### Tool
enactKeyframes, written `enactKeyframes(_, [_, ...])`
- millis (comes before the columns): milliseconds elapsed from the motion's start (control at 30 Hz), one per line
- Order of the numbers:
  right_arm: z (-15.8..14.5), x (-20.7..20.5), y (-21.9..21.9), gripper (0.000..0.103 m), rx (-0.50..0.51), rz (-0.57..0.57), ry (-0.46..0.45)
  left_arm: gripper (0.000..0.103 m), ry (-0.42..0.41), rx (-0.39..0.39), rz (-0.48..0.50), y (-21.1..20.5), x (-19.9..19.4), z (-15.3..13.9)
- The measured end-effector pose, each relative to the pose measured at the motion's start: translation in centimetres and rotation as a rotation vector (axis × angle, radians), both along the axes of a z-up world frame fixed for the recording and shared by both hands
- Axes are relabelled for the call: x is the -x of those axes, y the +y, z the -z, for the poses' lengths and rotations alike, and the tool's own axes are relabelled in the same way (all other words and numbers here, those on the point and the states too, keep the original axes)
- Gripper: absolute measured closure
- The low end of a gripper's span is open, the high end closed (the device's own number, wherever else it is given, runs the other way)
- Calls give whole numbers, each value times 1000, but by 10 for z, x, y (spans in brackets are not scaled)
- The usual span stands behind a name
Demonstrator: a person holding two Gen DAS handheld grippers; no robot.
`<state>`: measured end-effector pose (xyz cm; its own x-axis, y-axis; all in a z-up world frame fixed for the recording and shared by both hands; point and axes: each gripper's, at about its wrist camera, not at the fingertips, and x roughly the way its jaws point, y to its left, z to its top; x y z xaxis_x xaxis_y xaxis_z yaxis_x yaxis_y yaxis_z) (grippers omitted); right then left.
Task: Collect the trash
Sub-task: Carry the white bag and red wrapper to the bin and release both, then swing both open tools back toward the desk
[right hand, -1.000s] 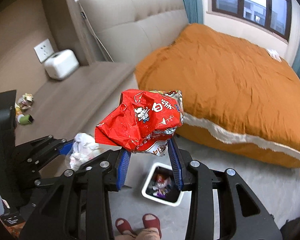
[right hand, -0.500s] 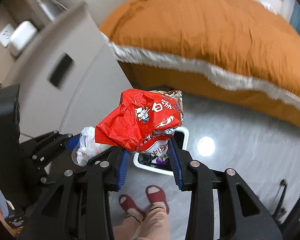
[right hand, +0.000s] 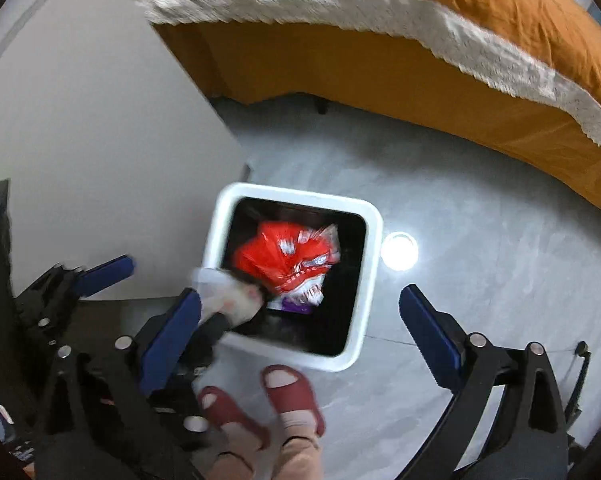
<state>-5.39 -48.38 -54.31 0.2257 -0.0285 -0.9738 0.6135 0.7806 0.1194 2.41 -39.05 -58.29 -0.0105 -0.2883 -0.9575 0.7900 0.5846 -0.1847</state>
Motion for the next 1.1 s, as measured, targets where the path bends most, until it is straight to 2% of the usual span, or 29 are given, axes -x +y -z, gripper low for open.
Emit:
enactKeyframes(133, [23, 4, -6, 4, -13, 17, 40, 5, 5, -21, -18, 2, 1, 16])
enactKeyframes(267, [19, 8, -5, 4, -19, 12, 46, 5, 9, -25, -22, 4, 2, 16])
enactKeyframes(367, [6, 6, -2, 4, -23, 6, 43, 5, 1, -16, -30, 5, 0, 3])
enactKeyframes(533, [-30, 7, 1, 4, -20, 8, 10, 5, -26, 7, -44, 4, 0, -38])
enactKeyframes(667, [-78, 11, 0, 4, 2, 16, -35, 5, -58, 47, -67, 6, 2, -92])
enactKeyframes(767, [-128, 15, 3, 4, 52, 20, -85, 5, -94, 81, -72, 6, 4, -136])
enactKeyframes(933, [-220, 32, 8, 4, 149, 38, -205, 5, -167, 182, -79, 11, 14, -227])
enactKeyframes(1100, [-293, 39, 13, 4, 204, 24, -314, 5, -249, 281, -89, 21, 19, -308])
